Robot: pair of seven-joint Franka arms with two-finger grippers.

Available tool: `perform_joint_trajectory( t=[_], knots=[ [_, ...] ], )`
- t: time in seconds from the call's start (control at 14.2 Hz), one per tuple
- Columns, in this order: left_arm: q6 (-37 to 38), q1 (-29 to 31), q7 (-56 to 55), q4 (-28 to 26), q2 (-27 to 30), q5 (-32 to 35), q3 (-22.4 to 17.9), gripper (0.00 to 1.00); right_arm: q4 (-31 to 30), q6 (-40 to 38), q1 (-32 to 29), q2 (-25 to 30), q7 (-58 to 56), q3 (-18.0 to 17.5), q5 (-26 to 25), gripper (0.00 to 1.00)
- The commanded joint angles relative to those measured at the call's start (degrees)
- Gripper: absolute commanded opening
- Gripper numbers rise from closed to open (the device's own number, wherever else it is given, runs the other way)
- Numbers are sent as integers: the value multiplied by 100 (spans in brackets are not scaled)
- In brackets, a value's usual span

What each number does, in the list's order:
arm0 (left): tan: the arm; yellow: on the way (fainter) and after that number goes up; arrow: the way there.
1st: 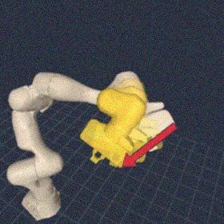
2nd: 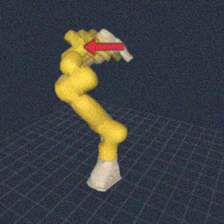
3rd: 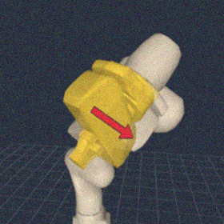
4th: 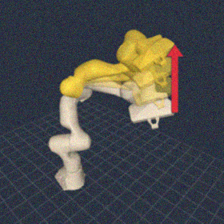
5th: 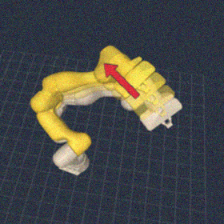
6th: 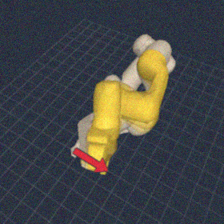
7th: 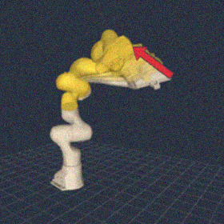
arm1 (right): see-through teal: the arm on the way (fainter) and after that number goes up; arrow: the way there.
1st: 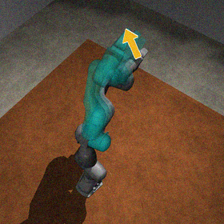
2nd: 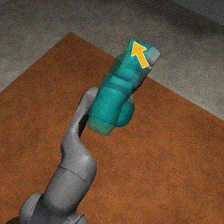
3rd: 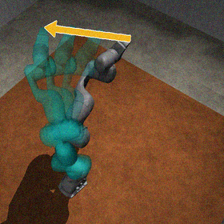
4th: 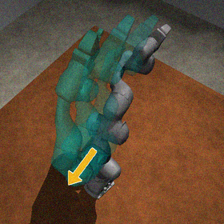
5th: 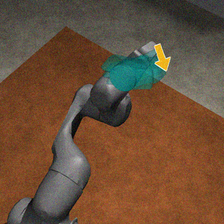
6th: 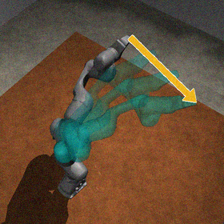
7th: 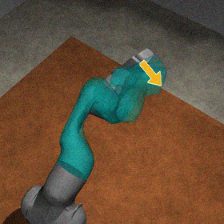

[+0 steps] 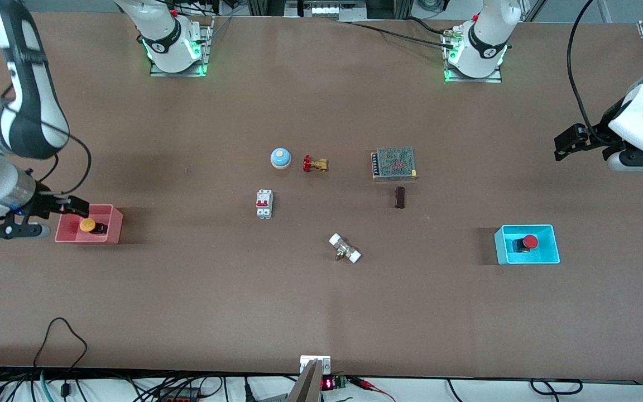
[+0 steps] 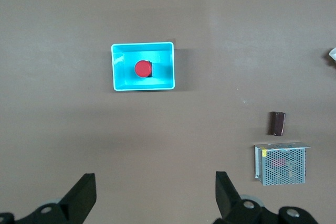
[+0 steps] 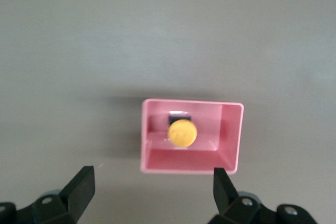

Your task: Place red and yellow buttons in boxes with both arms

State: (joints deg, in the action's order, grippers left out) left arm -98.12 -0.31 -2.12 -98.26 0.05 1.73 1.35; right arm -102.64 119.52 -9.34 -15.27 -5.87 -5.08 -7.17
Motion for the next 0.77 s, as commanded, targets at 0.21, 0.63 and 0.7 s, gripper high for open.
perform_joint_trajectory(
  t=[0.21,0.63,0.7],
  knots=[
    [180,-13,168,220,-102,-15,-4,100,312,-1849,660,1193,613,-37,435,100],
    [197,-13,177,220,-102,-15,-4,100,1027,-2653,749,1061,631,-19,418,100],
    [197,-13,177,220,-102,-15,-4,100,1027,-2636,749,1053,631,-19,427,100]
  ],
)
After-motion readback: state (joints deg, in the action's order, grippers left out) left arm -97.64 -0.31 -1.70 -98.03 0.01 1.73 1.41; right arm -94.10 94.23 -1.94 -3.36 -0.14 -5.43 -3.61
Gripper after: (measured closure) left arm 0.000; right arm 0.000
